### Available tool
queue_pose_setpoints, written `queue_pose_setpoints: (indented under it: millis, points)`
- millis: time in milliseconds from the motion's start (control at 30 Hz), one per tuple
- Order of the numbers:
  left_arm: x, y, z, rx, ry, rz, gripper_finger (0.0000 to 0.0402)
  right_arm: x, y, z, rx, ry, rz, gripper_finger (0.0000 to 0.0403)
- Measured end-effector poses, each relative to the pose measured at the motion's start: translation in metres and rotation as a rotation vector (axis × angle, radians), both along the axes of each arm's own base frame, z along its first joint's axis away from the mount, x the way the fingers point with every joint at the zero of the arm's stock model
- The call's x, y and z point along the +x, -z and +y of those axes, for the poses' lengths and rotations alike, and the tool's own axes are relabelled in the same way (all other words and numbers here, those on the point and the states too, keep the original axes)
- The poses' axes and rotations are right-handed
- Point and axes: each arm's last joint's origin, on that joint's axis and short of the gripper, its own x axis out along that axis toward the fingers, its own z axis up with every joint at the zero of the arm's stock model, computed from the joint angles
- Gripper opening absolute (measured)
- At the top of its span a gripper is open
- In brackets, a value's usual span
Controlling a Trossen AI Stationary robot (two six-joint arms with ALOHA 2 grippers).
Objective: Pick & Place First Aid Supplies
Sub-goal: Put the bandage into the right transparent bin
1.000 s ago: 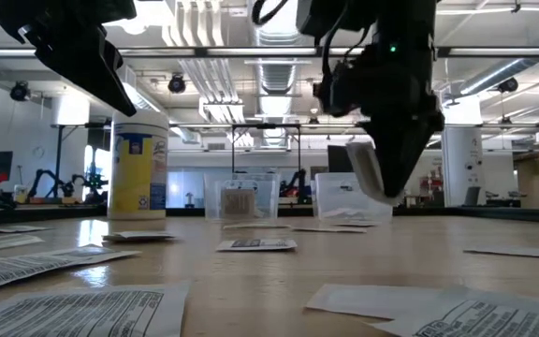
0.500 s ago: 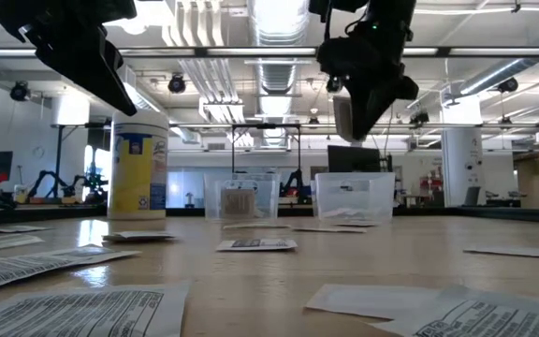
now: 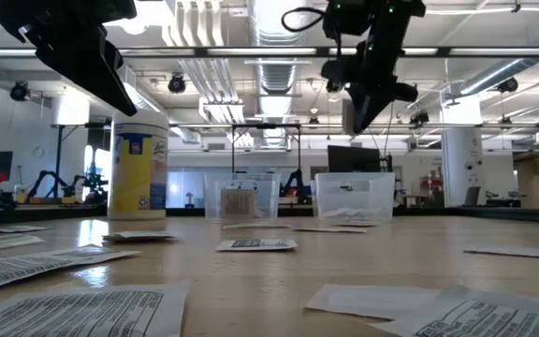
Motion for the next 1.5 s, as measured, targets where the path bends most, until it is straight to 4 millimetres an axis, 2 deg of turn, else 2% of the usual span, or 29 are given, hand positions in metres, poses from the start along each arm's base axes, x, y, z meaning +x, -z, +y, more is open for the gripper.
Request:
queue_pose_setpoints:
  millis: [267, 533, 667, 967, 1233, 1500]
  points:
    - [0.000, 0.000, 0.000, 0.000, 0.000, 0.001, 0.0131, -0.001, 0.017, -0.035, 0.039, 0.088, 0.015, 0.0008]
    - [0.000, 0.000, 0.000, 0.004, 0.004, 0.003, 0.0131, 0.005, 0.046, -0.053, 0.148, 0.105, 0.067, 0.0008]
    - [0.000, 0.000, 0.000, 0.005, 0.004, 0.003, 0.0131, 0.010, 0.058, -0.057, 0.187, 0.074, 0.093, 0.0008]
    - [0.000, 0.000, 0.000, 0.005, 0.005, 0.003, 0.0131, 0.015, 0.069, -0.062, 0.198, 0.053, 0.127, 0.0008]
    - [0.000, 0.000, 0.000, 0.007, 0.007, 0.004, 0.0131, 0.016, 0.072, -0.063, 0.198, 0.046, 0.138, 0.0010]
    - [0.000, 0.000, 0.000, 0.007, 0.006, 0.004, 0.0131, 0.016, 0.072, -0.063, 0.199, 0.049, 0.139, 0.0056]
